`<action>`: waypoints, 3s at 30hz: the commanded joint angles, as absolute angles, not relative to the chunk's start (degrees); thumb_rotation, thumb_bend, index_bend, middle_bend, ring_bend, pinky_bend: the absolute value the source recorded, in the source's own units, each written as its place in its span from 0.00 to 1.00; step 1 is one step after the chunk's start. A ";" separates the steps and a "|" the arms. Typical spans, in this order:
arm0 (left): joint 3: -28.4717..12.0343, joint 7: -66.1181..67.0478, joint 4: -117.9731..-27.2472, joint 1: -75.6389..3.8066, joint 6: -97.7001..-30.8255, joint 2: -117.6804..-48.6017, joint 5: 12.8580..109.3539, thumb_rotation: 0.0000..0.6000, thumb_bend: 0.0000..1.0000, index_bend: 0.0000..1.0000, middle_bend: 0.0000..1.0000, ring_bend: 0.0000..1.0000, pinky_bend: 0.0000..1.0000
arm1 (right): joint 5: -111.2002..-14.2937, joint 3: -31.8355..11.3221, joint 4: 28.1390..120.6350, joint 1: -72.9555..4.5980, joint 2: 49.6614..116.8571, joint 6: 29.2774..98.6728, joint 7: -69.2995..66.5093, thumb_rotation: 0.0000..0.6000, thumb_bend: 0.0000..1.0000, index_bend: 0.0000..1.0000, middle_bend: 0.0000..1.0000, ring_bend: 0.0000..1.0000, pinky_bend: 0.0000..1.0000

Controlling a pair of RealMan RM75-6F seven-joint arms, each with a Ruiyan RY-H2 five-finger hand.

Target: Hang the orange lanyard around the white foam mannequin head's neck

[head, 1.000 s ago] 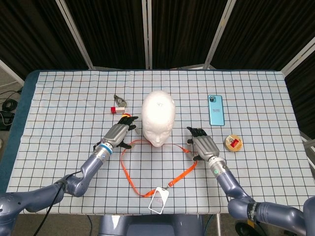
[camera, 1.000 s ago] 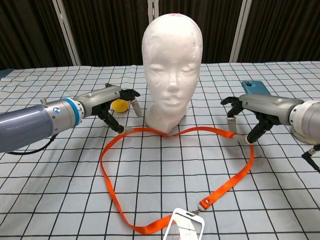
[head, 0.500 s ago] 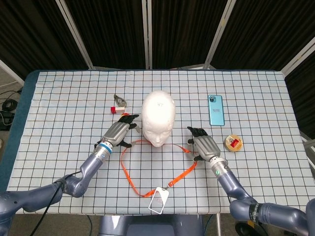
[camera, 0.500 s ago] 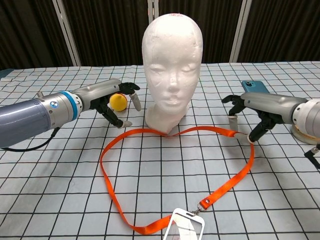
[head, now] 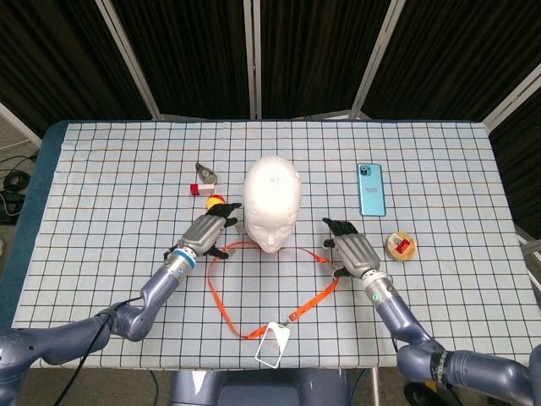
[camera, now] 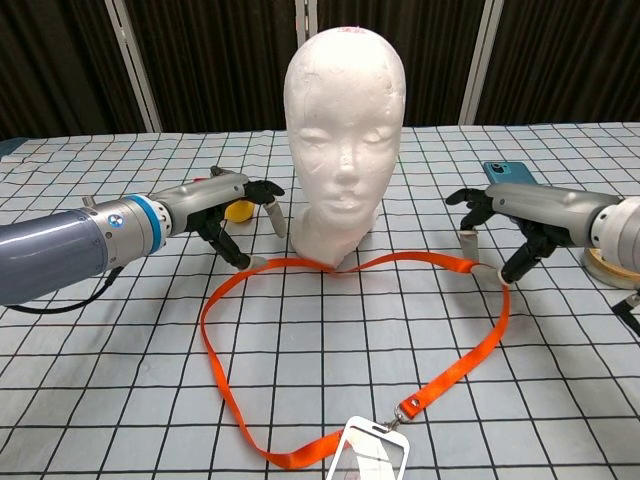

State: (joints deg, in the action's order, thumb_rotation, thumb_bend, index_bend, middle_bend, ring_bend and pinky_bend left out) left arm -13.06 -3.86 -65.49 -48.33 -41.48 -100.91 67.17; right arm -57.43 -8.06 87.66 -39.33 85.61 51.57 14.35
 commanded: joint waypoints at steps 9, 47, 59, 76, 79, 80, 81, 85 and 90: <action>-12.04 -4.63 -62.99 -48.09 -39.48 -102.28 65.43 1.00 0.32 0.40 0.00 0.00 0.00 | -57.30 -7.98 87.49 -39.22 85.67 51.49 14.29 1.00 0.46 0.73 0.01 0.00 0.00; -11.88 -3.88 -61.24 -47.35 -40.16 -103.63 64.36 1.00 0.51 0.64 0.00 0.00 0.00 | -59.60 -7.72 87.57 -38.48 85.46 51.94 12.46 1.00 0.46 0.73 0.01 0.00 0.00; -8.55 -7.19 -67.95 -43.29 -47.15 -99.08 72.00 1.00 0.51 0.65 0.00 0.00 0.00 | -67.96 -5.06 90.56 -37.16 82.02 53.28 10.60 1.00 0.46 0.74 0.02 0.00 0.00; -3.47 -12.53 -80.82 -36.89 -62.53 -89.32 85.77 1.00 0.51 0.65 0.00 0.00 0.00 | -90.29 0.87 94.08 -34.04 74.51 63.60 8.99 1.00 0.46 0.74 0.04 0.00 0.00; -4.27 -12.00 -83.52 -36.23 -64.39 -87.35 85.82 1.00 0.51 0.66 0.00 0.00 0.00 | -93.08 0.30 95.34 -33.35 72.95 67.24 5.86 1.00 0.46 0.74 0.04 0.00 0.00; -4.71 -11.68 -84.56 -36.03 -64.53 -86.62 85.14 1.00 0.51 0.66 0.00 0.00 0.00 | -93.63 0.04 95.91 -33.26 72.44 68.03 4.69 1.00 0.46 0.74 0.05 0.00 0.00; -5.09 -11.58 -85.46 -35.89 -64.68 -86.05 84.66 1.00 0.51 0.66 0.00 0.00 0.00 | -93.89 -0.31 96.50 -33.23 72.06 68.65 3.80 1.00 0.46 0.74 0.05 0.00 0.00; -7.03 -11.66 -89.52 -35.28 -66.26 -83.25 83.45 1.00 0.51 0.67 0.00 0.00 0.00 | -93.82 -2.50 99.81 -33.53 70.07 70.21 0.92 1.00 0.46 0.74 0.05 0.00 0.00; -9.66 -11.65 -92.93 -35.30 -66.95 -80.63 81.59 1.00 0.50 0.67 0.00 0.00 0.00 | -91.70 -5.62 103.26 -34.26 68.86 70.50 -0.33 1.00 0.46 0.75 0.06 0.00 0.00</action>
